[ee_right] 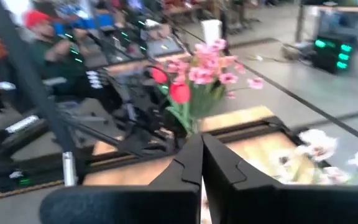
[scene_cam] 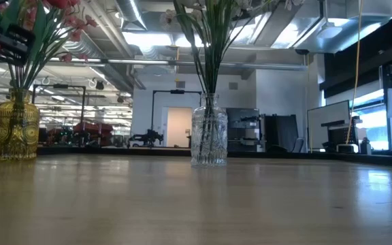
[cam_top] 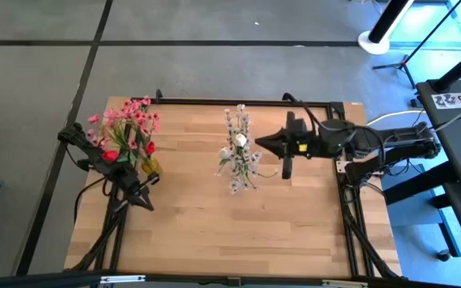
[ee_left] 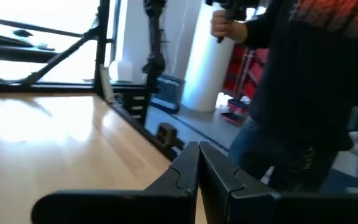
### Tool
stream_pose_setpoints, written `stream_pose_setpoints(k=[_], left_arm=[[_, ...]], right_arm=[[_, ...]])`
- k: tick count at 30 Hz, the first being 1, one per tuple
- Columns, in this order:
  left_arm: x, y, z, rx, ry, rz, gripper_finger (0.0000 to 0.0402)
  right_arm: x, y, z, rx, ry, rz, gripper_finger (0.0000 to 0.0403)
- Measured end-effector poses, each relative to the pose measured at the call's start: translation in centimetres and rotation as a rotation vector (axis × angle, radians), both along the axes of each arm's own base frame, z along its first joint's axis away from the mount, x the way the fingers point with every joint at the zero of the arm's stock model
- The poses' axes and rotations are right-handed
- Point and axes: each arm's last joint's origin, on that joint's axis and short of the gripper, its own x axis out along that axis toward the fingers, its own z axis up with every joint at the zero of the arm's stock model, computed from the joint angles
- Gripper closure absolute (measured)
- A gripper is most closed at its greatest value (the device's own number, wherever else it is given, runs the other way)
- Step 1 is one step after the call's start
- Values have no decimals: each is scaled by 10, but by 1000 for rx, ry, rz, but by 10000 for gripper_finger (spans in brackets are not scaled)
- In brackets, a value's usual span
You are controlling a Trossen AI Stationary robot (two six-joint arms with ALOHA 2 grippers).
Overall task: Sort flowers into vase by color
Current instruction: Return to Home Position
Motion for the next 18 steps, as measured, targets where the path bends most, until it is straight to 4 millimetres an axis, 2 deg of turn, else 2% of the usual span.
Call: stream_pose_setpoints(k=[6, 8, 14, 18], left_arm=[[1, 1, -1, 9, 2, 42, 395], [1, 1, -1, 8, 2, 41, 395], [1, 1, -1, 8, 3, 41, 395], [1, 1, -1, 6, 4, 41, 395]], right_arm=[[-12, -1, -47, -12, -92, 49, 398], [-24, -4, -61, -17, -61, 37, 398], [-71, -13, -79, -52, -104, 16, 398], [-99, -18, -106, -60, -97, 16, 398]])
